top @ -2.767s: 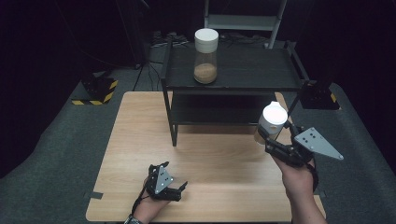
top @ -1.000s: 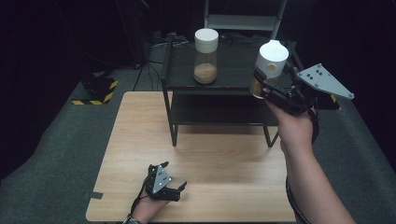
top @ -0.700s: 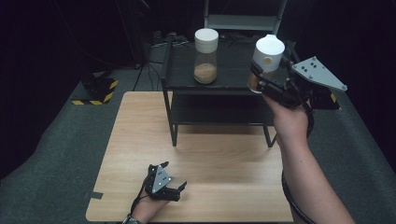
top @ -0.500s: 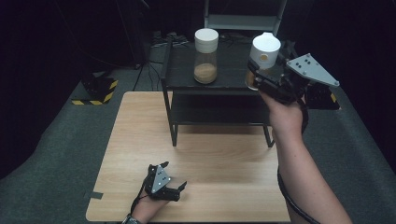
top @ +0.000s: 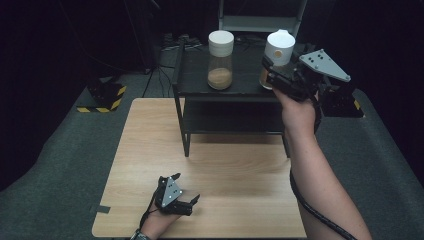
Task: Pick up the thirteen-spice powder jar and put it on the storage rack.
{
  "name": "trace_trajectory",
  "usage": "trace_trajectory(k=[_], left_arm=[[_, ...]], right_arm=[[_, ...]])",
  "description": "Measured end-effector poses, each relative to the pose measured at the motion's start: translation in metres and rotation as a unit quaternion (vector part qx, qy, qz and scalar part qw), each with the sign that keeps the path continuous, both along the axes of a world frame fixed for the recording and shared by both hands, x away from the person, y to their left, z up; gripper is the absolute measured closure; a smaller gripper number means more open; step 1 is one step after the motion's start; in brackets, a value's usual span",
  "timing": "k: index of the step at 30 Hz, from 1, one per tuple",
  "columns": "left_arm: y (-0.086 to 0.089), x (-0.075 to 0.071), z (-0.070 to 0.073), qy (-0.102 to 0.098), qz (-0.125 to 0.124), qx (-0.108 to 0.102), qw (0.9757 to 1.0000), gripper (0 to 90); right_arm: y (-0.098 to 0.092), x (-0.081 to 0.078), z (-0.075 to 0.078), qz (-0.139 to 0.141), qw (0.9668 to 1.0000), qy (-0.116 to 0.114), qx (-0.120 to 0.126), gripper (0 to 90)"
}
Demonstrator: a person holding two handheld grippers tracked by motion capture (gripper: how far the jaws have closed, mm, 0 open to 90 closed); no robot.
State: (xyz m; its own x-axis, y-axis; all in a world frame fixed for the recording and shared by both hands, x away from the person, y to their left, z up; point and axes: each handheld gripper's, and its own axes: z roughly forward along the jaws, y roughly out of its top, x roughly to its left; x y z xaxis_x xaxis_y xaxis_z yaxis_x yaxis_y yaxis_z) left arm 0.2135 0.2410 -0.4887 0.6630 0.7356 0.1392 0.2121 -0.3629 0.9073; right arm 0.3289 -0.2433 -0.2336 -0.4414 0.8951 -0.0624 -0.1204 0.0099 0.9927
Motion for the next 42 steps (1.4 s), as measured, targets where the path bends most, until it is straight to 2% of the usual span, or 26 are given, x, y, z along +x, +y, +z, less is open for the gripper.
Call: trace_trajectory(k=[14, 25, 32, 42], left_arm=[[0.001, 0.001, 0.0, 0.002, -0.001, -0.001, 1.0, 0.9], [0.001, 0.0, 0.0, 0.0, -0.002, -0.002, 1.0, 0.9], [0.001, 0.0, 0.0, 0.0, -0.002, -0.001, 1.0, 0.9], [0.001, 0.0, 0.0, -0.001, -0.003, 0.0, 1.0, 0.9]], right_arm=[[0.003, 0.016, -0.001, -0.001, 0.9998, 0.018, -0.003, 29.4], [0.004, 0.019, -0.003, -0.004, 0.9998, 0.02, -0.003, 29.3], [0.003, 0.02, -0.009, -0.003, 0.9999, 0.014, 0.008, 29.1], [0.003, 0.021, -0.009, -0.005, 0.9998, 0.017, 0.011, 28.8]])
